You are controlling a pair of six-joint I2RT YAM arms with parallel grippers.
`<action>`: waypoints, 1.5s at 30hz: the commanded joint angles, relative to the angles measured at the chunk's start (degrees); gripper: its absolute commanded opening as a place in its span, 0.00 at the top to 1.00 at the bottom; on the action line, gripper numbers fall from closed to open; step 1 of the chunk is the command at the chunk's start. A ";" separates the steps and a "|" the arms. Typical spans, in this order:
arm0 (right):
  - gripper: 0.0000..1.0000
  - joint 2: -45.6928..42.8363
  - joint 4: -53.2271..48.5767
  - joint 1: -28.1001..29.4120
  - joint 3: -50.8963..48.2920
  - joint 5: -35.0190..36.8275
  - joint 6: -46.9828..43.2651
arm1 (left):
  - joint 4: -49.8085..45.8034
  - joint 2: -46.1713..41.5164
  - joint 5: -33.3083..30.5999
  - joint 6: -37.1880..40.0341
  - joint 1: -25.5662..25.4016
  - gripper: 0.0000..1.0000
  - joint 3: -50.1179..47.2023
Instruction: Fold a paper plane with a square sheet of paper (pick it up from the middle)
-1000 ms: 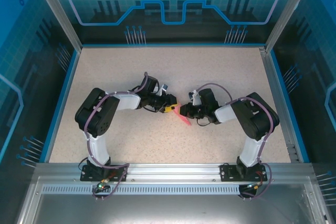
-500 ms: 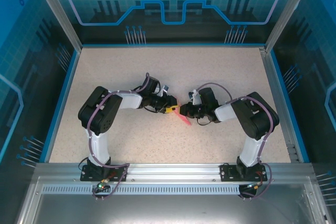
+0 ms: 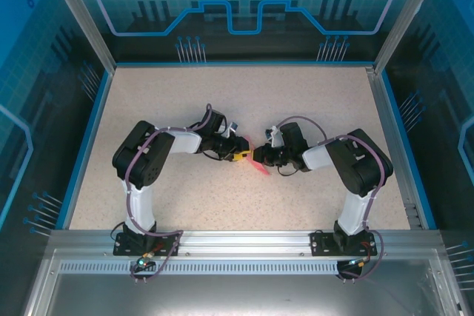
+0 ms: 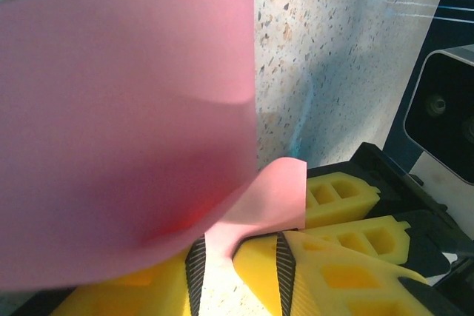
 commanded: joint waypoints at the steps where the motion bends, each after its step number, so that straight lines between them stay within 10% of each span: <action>1: 0.87 2.87 -5.36 -0.81 -0.11 1.56 -0.96 | -2.28 1.20 -0.74 1.26 -0.49 0.66 1.22; 23: 0.76 -8.72 -18.92 -1.06 -0.65 0.09 -6.31 | -4.89 1.71 -2.29 1.64 -0.50 0.66 1.79; 45: 0.92 -5.70 -18.36 -2.07 -1.35 -1.12 -5.21 | -4.01 -1.70 1.07 3.70 -0.47 0.64 2.51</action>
